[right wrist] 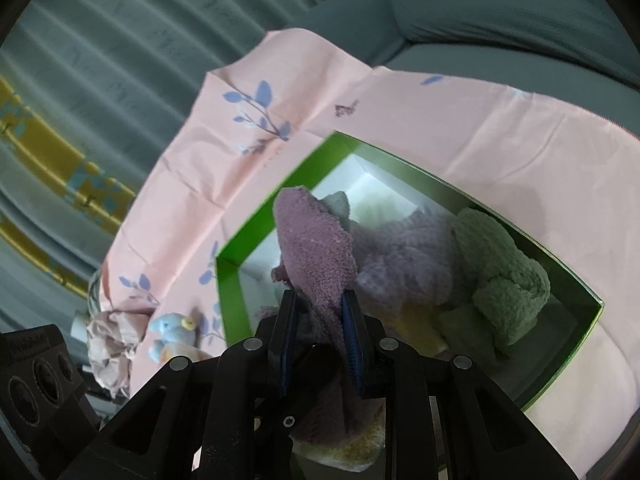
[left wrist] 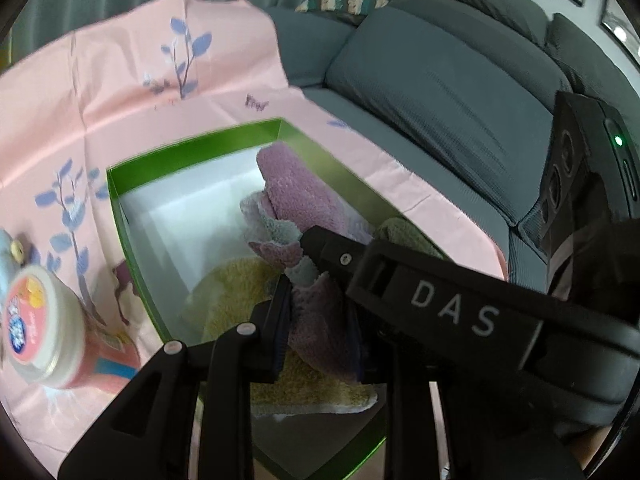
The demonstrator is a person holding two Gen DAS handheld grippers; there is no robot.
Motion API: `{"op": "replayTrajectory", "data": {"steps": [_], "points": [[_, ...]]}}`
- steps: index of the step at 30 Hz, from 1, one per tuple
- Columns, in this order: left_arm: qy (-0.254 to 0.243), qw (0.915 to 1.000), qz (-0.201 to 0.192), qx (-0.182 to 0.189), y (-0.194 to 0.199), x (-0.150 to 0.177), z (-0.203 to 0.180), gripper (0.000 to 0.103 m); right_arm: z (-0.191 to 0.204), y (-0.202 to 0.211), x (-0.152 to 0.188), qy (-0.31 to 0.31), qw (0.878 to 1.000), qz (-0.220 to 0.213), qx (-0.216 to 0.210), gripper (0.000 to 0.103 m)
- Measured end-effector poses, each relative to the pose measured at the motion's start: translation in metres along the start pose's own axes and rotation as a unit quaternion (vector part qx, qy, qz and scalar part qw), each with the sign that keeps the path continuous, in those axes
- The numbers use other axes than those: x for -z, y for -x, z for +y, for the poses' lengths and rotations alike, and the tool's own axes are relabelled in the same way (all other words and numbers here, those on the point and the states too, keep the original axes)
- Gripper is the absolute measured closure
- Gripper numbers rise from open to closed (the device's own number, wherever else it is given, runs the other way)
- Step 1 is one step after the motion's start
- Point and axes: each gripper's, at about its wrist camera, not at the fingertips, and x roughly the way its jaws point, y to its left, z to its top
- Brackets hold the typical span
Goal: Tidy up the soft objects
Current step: 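Carry the purple sock over the green box with the right gripper, then open the right gripper to drop the sock into the box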
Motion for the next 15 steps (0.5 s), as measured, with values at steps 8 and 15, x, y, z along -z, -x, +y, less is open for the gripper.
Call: {"op": "replayTrajectory", "data": {"steps": [8, 15], "points": [[0.019, 0.9995, 0.025, -0.006, -0.016, 0.001, 0.0, 0.077, -0.016, -0.012, -0.003, -0.029, 0.999, 0.022, 0.018, 0.077], [0.028, 0.9992, 0.029, -0.009, -0.016, 0.003, -0.002, 0.076, -0.021, -0.011, -0.002, -0.042, 0.998, 0.028, 0.023, 0.077]]}}
